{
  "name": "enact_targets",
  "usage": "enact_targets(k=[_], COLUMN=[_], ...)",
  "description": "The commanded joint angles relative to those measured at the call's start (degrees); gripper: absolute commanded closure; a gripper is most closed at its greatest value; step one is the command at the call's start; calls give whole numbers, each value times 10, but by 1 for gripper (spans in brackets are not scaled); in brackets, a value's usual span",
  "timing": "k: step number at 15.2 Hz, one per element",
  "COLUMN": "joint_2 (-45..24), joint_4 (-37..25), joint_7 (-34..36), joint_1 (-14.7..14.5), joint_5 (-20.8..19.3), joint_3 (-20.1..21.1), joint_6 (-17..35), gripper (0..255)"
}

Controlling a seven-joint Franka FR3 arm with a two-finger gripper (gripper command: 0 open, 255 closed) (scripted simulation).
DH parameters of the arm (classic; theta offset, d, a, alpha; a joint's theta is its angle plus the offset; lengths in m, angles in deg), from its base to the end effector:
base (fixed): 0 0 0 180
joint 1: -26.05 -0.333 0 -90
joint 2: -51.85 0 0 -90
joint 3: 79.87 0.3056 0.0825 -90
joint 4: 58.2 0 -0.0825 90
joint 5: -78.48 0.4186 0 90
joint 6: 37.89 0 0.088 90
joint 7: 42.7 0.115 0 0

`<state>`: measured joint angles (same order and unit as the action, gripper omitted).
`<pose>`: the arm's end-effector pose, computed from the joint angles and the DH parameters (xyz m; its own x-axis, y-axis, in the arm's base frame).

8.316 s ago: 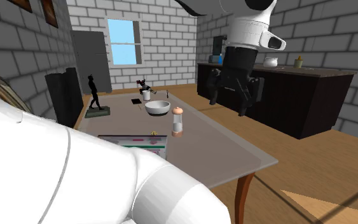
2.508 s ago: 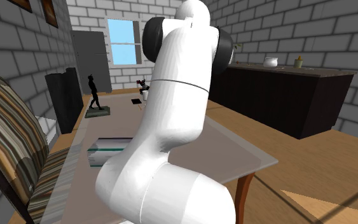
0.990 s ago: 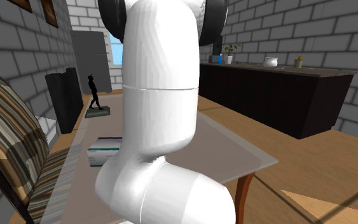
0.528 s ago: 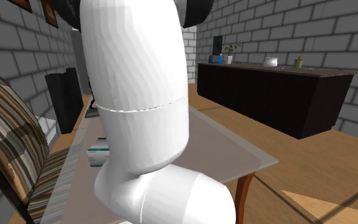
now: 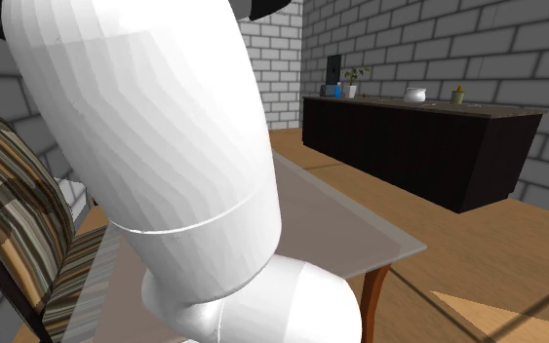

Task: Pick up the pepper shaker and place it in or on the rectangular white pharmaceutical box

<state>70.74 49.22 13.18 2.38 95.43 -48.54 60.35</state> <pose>0.2427 0.4612 0.6158 0.9981 -0.0501 -0.0356 -0.0556 -0.9834 -0.1726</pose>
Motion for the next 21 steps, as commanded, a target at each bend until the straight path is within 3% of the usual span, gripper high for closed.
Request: enact_targets(k=[1,21], joint_2=[22,30], joint_4=[24,181], joint_7=[4,-21], joint_1=[-7,-18], joint_5=[11,33], joint_3=[2,22], joint_6=[5,155], gripper=[255,255])
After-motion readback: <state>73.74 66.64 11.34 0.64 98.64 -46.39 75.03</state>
